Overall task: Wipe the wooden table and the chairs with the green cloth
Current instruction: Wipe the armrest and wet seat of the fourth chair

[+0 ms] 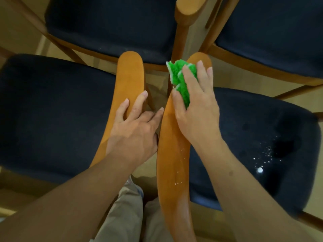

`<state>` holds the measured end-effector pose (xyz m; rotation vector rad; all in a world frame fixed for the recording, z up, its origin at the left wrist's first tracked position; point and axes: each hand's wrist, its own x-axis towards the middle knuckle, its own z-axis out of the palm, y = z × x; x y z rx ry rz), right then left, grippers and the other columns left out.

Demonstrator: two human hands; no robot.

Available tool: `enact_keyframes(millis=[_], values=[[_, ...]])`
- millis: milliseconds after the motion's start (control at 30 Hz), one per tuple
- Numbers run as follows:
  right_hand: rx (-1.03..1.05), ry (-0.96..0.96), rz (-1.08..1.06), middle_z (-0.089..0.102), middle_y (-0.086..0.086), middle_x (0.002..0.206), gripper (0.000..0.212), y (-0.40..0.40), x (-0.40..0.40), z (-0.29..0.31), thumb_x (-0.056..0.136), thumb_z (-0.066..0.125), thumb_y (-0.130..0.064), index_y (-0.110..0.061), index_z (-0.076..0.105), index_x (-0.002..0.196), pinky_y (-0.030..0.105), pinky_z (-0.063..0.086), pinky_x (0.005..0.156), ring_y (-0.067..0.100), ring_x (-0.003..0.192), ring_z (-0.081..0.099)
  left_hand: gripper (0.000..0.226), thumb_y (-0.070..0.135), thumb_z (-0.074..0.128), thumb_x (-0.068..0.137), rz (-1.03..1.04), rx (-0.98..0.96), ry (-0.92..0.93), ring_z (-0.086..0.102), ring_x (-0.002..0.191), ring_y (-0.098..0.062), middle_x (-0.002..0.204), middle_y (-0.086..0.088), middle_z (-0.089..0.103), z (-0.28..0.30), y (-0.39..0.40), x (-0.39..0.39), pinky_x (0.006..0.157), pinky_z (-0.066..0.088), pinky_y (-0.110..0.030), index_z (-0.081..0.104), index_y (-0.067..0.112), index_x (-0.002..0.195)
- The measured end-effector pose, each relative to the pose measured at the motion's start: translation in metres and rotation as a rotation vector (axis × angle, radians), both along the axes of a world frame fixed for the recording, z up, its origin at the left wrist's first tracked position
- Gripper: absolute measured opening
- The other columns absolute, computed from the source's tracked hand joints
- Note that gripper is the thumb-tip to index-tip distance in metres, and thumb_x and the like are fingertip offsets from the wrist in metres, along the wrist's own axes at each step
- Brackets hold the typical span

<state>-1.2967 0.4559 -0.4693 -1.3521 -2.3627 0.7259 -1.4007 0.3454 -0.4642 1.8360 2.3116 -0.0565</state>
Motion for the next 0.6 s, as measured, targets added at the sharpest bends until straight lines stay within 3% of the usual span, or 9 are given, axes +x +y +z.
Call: enact_keyframes(millis=[167,233,300,367,400,467,533,600], values=[[-0.178,0.028,0.215,0.019,-0.011,0.159,0.051,-0.055,0.043,0.008,0.096,0.055,-0.026,-0.025,0.041,0.146,0.008,0.008,0.111,0.008,0.149,0.004,0.044,0.035,0.041,0.088,-0.012,0.007,-0.015,0.025,0.144,-0.026,0.110,0.003,0.069,0.000,-0.001,-0.001,0.112,0.021,-0.052,0.065,0.021,0.121],[-0.256,0.071,0.201,0.020,-0.019,0.156,0.052,-0.081,0.061,0.011,0.094,0.059,-0.023,-0.026,0.043,0.144,0.002,0.009,0.110,0.004,0.149,0.009,0.047,0.041,0.043,0.089,-0.014,-0.001,-0.014,0.025,0.144,-0.026,0.109,0.003,0.069,0.001,-0.001,-0.001,0.112,0.019,-0.051,0.062,0.020,0.127],[-0.315,0.132,0.136,0.028,-0.023,0.153,0.055,-0.092,0.068,0.018,0.091,0.060,-0.021,-0.028,0.042,0.142,0.004,0.023,0.108,0.001,0.143,0.028,0.053,0.047,0.047,0.088,-0.027,-0.008,-0.003,0.023,0.144,-0.026,0.110,0.004,0.069,0.001,-0.001,-0.002,0.112,0.017,-0.050,0.058,0.019,0.131],[-0.365,0.206,0.025,0.052,-0.016,0.140,0.049,-0.084,0.064,0.031,0.092,0.060,-0.017,-0.030,0.046,0.137,0.004,0.047,0.079,0.001,0.107,0.062,0.052,0.045,0.049,0.087,-0.033,-0.007,-0.009,0.023,0.144,-0.026,0.109,0.004,0.069,0.001,-0.001,-0.002,0.112,0.016,-0.050,0.058,0.019,0.132],[-0.387,0.266,-0.029,0.063,-0.013,0.125,0.042,-0.074,0.060,0.038,0.093,0.060,-0.017,-0.029,0.053,0.132,0.006,0.049,0.064,0.002,0.087,0.066,0.049,0.041,0.048,0.087,-0.027,-0.003,-0.020,0.024,0.144,-0.026,0.108,0.004,0.069,0.001,-0.001,-0.002,0.112,0.016,-0.051,0.059,0.020,0.130],[-0.403,0.395,-0.102,0.065,-0.015,0.104,0.023,-0.050,0.052,0.053,0.091,0.058,-0.028,-0.035,0.065,0.112,0.017,0.053,0.065,0.004,0.084,0.065,0.048,0.036,0.040,0.086,-0.011,0.003,-0.042,0.024,0.144,-0.026,0.106,0.004,0.069,0.001,0.000,-0.002,0.112,0.018,-0.052,0.062,0.021,0.125],[-0.505,0.518,-0.198,0.067,-0.007,0.099,0.015,-0.033,0.043,0.062,0.090,0.057,-0.035,-0.035,0.071,0.095,0.036,0.057,0.073,0.013,0.090,0.067,0.051,0.037,0.033,0.084,-0.005,0.023,-0.061,0.026,0.144,-0.027,0.105,0.004,0.069,0.001,0.000,-0.001,0.112,0.019,-0.052,0.065,0.021,0.121],[-0.648,0.578,-0.301,0.072,0.001,0.094,0.015,-0.025,0.037,0.061,0.094,0.059,-0.026,-0.026,0.074,0.098,0.041,0.059,0.074,0.017,0.088,0.070,0.052,0.039,0.032,0.083,-0.015,0.040,-0.063,0.027,0.143,-0.026,0.107,0.005,0.069,0.001,0.000,-0.002,0.111,0.019,-0.052,0.066,0.023,0.118]])
